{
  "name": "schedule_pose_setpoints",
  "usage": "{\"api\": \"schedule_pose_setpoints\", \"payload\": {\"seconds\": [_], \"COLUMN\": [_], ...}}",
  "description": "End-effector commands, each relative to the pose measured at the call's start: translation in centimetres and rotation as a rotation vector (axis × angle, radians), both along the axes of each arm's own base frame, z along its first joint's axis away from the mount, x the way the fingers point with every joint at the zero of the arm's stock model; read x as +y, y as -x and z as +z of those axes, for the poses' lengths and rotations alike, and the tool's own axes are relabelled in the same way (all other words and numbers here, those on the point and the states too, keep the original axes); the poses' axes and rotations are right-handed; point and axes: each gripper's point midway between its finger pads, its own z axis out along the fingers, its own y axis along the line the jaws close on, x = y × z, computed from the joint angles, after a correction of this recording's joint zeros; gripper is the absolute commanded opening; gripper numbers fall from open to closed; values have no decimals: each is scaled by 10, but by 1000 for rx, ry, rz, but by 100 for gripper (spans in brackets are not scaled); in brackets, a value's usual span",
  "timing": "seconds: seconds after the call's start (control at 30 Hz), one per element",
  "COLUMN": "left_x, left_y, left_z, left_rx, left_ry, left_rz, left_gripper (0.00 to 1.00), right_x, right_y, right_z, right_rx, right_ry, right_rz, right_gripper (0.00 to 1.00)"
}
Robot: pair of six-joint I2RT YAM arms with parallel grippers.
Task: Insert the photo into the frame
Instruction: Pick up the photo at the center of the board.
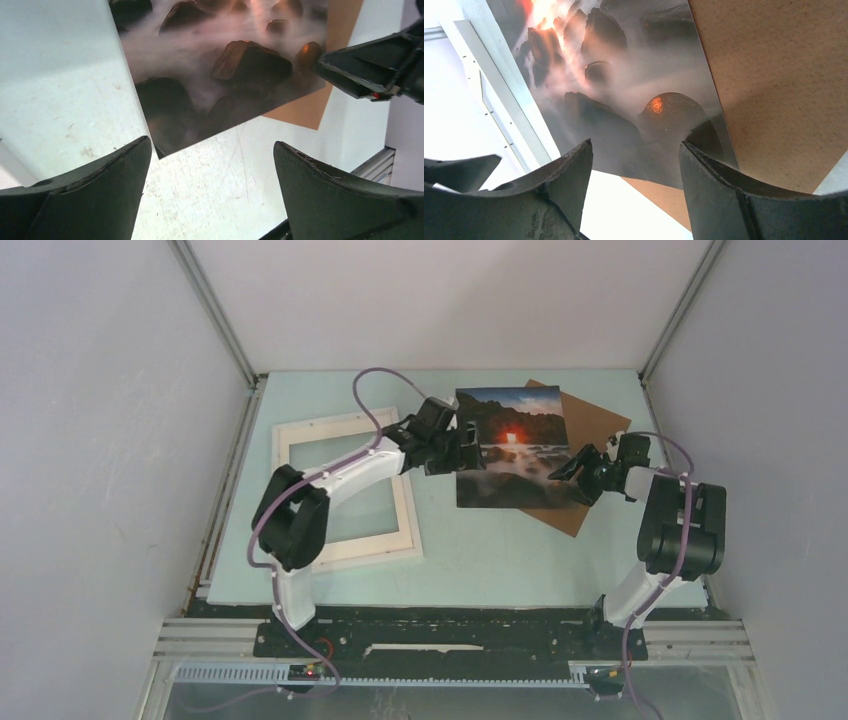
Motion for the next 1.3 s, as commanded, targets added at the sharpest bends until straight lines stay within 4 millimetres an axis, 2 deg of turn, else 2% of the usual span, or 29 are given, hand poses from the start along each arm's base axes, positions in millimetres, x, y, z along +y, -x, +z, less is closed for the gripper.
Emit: {"api": "schedule_pose_setpoints", "payload": {"seconds": [0.0,0.13,0.2,0.27,0.33,0.47,0.57,0.67,0.87,1.0,1.1,1.27], "left_x": [13,2,-3,1,2,-19,-23,-21,-25,-23,-26,-27], "left_y": [11,32,36,37,36,38,39,36,20,11,2,-9], "left_z": [-4,-28,-31,-39,-46,-54,-57,-52,2,19,32,7], "left_rx": [49,232,246,258,264,326,338,312,120,50,24,62], "left_ry": [39,204,291,282,273,338,384,413,622,744,849,756], "left_rz": [65,234,298,353,379,339,347,345,305,312,308,361], "left_gripper": [100,100,100,100,100,100,100,100,100,100,95,81], "right_x": [-11,-16,-17,-18,-19,-18,-18,-17,-17,-16,-16,-16], "right_y": [14,12,10,9,9,7,7,6,4,4,3,4], "right_z": [-19,-14,-10,-7,-5,-7,-8,-7,-6,-4,-2,-1], "right_rx": [66,54,38,28,23,24,26,24,23,17,11,12], "right_ry": [57,42,37,43,47,35,31,28,27,30,35,51], "right_rz": [-22,-42,-43,-45,-47,-47,-48,-43,-42,-36,-33,-26], "right_gripper": [72,72,72,72,72,72,72,72,72,72,71,71]}}
